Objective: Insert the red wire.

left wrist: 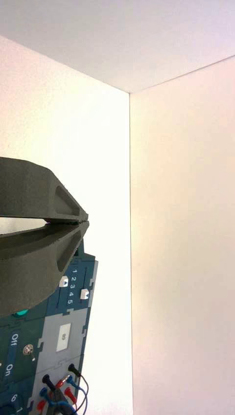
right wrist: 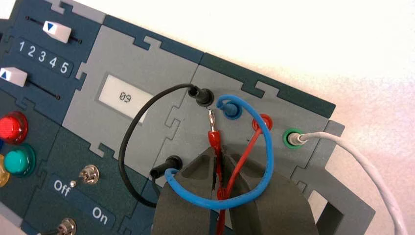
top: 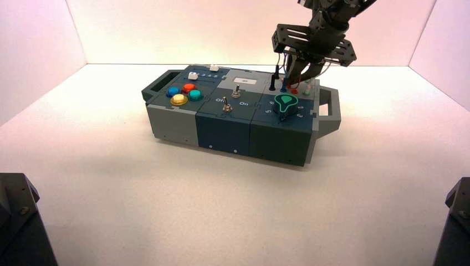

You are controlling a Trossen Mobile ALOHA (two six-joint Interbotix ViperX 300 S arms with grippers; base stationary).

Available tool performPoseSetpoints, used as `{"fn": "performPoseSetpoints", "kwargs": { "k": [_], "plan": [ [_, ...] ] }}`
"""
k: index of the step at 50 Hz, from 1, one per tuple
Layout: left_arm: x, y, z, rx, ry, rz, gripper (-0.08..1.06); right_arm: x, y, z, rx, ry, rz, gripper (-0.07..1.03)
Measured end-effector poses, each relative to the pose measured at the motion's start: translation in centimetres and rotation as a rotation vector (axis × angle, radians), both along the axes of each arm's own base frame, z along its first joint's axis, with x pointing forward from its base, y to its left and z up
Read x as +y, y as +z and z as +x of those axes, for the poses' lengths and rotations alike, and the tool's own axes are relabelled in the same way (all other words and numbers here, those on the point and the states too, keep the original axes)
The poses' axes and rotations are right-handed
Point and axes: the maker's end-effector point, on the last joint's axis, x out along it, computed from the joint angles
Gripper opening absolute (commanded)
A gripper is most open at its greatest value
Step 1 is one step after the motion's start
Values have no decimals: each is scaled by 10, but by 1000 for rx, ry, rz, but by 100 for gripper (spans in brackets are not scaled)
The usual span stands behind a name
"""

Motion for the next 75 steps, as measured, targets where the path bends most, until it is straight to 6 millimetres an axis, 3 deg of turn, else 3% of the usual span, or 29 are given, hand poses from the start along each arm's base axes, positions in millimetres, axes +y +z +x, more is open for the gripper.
{"fn": "performPoseSetpoints", "kwargs": {
  "k": [34, 58, 75],
  "plan": [
    [0, 0, 0, 0, 1, 0, -3, 1, 5, -2, 77, 66, -46, -2],
    [0, 1, 0, -2, 0, 0, -3, 1, 25, 7, 146, 145, -125, -2],
    [0, 1, 0, -3, -1, 1, -3, -6, 27, 3, 239, 176, -182, -2]
  ]
}}
